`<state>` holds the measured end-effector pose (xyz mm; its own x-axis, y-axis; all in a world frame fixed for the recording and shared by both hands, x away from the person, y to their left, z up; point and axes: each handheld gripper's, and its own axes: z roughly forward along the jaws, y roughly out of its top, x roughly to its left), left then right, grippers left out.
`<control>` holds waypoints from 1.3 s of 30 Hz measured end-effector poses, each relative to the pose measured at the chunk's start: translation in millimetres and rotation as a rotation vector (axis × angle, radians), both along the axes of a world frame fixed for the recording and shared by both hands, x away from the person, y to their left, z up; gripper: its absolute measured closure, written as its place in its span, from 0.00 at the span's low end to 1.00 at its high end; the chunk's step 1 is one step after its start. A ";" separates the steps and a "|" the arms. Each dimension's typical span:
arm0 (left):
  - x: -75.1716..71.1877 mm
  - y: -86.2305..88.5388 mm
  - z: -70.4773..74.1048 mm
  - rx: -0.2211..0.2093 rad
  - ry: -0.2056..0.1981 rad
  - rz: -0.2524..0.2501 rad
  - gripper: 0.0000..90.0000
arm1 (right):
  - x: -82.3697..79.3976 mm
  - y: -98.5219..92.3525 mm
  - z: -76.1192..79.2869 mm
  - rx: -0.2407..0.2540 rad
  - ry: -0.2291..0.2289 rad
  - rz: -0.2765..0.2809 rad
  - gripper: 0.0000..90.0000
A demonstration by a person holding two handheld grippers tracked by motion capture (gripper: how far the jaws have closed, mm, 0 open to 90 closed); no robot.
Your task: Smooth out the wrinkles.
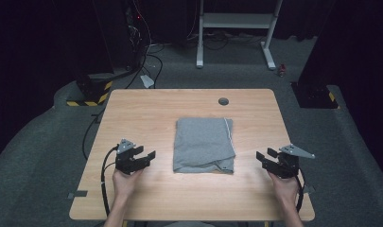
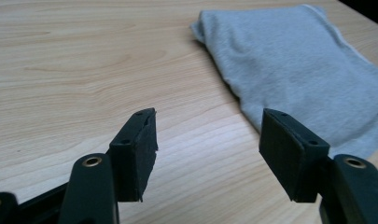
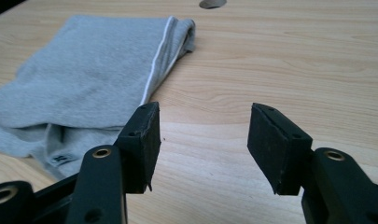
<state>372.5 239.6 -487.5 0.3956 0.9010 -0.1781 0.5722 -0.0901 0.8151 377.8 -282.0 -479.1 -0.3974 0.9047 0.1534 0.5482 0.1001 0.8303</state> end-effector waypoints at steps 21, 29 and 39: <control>22.0 3.8 -33.4 0.126 0.051 0.101 0.40 | 27.0 2.2 -29.7 -0.125 0.087 -0.070 0.48; 24.9 0.1 -38.2 0.175 0.070 0.108 0.40 | 33.4 5.7 -37.1 -0.129 0.110 -0.075 0.47; 26.5 -2.0 -39.7 0.175 0.056 0.104 0.39 | 36.1 9.2 -42.1 -0.158 0.113 -0.076 0.47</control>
